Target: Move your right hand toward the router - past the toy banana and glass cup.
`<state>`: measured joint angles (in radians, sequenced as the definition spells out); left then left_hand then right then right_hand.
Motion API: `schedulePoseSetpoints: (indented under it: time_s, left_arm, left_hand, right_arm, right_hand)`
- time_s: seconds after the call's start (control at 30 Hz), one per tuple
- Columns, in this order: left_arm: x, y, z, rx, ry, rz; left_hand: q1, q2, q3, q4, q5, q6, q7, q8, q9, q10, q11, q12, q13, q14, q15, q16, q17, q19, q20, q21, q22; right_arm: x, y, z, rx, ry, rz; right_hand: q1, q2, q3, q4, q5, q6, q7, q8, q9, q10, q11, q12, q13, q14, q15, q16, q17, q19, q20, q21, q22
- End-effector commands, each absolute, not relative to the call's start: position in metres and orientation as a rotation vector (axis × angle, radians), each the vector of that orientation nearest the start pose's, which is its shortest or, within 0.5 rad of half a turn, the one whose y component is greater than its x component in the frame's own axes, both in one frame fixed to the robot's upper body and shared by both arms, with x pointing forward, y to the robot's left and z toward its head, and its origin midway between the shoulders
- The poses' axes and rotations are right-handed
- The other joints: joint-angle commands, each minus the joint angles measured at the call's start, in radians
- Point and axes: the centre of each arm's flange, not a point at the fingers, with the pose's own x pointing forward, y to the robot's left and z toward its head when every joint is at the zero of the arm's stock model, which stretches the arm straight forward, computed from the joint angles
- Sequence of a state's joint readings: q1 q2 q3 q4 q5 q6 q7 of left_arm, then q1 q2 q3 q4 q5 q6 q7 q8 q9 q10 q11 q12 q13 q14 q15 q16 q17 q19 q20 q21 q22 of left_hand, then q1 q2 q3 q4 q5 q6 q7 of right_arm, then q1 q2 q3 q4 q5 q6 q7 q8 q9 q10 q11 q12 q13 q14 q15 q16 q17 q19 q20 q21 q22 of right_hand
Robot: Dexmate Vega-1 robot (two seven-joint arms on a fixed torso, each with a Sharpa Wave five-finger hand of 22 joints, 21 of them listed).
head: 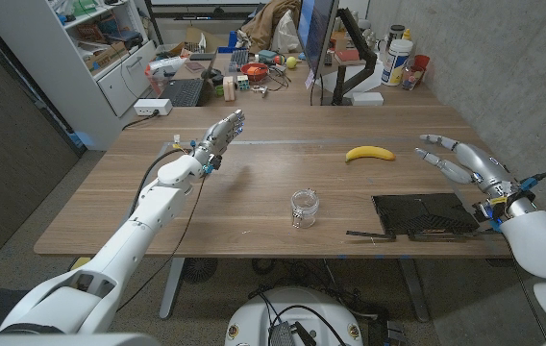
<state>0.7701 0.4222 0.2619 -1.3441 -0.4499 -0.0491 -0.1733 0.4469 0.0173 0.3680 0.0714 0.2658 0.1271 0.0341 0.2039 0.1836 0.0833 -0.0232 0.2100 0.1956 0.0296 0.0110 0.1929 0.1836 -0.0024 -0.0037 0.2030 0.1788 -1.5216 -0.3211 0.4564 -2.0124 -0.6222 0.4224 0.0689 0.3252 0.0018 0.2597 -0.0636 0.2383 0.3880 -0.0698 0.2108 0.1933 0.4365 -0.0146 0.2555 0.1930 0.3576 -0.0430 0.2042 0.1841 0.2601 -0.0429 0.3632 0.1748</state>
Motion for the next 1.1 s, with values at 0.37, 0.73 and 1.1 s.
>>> schedulePoseSetpoints:
  time_s: [0.37, 0.73, 1.1]
  left_arm:
    - [0.6634, 0.2683, 0.0191, 0.099, -0.53, -0.293]
    - [0.6649, 0.2679, 0.0189, 0.078, -0.529, -0.313]
    - [0.6655, 0.2661, 0.02, 0.093, -0.528, -0.317]
  left_hand:
    - [0.006, 0.006, -0.002, -0.005, -0.002, 0.0, 0.002, -0.005, 0.005, -0.003, 0.004, -0.003, 0.003, -0.007, 0.0, -0.003, 0.005, -0.003, 0.003, -0.001, 0.004]
    - [0.006, 0.007, -0.003, -0.006, -0.003, 0.001, 0.0, -0.005, 0.005, -0.003, 0.003, -0.003, 0.003, -0.007, -0.003, -0.003, 0.005, -0.003, 0.013, -0.001, 0.004]
    - [0.006, 0.008, -0.004, -0.006, -0.003, 0.0, -0.001, -0.005, 0.005, -0.006, 0.004, -0.004, 0.003, -0.008, -0.003, -0.003, 0.005, -0.005, 0.021, -0.001, 0.004]
  right_arm:
    - [0.4257, -0.3941, -0.0452, -1.365, -0.692, -0.34]
    - [0.4286, -0.3912, -0.0461, -1.445, -0.672, -0.34]
    - [0.429, -0.3885, -0.052, -1.477, -0.64, -0.309]
  right_hand:
    - [-0.015, 0.003, -0.002, 0.002, 0.012, 0.005, -0.007, -0.001, 0.001, 0.016, -0.007, 0.003, 0.003, 0.013, -0.055, 0.0, 0.003, 0.013, -0.028, -0.01, 0.002]
    - [-0.017, 0.002, -0.004, 0.002, 0.016, 0.009, -0.01, -0.001, 0.001, 0.017, -0.006, 0.003, 0.003, 0.017, -0.058, 0.0, 0.003, 0.015, -0.029, -0.015, 0.002]
    - [-0.019, 0.003, -0.005, 0.002, 0.02, 0.014, -0.013, 0.0, 0.002, 0.023, -0.008, 0.003, 0.003, 0.022, -0.059, 0.0, 0.003, 0.017, -0.03, -0.02, 0.002]
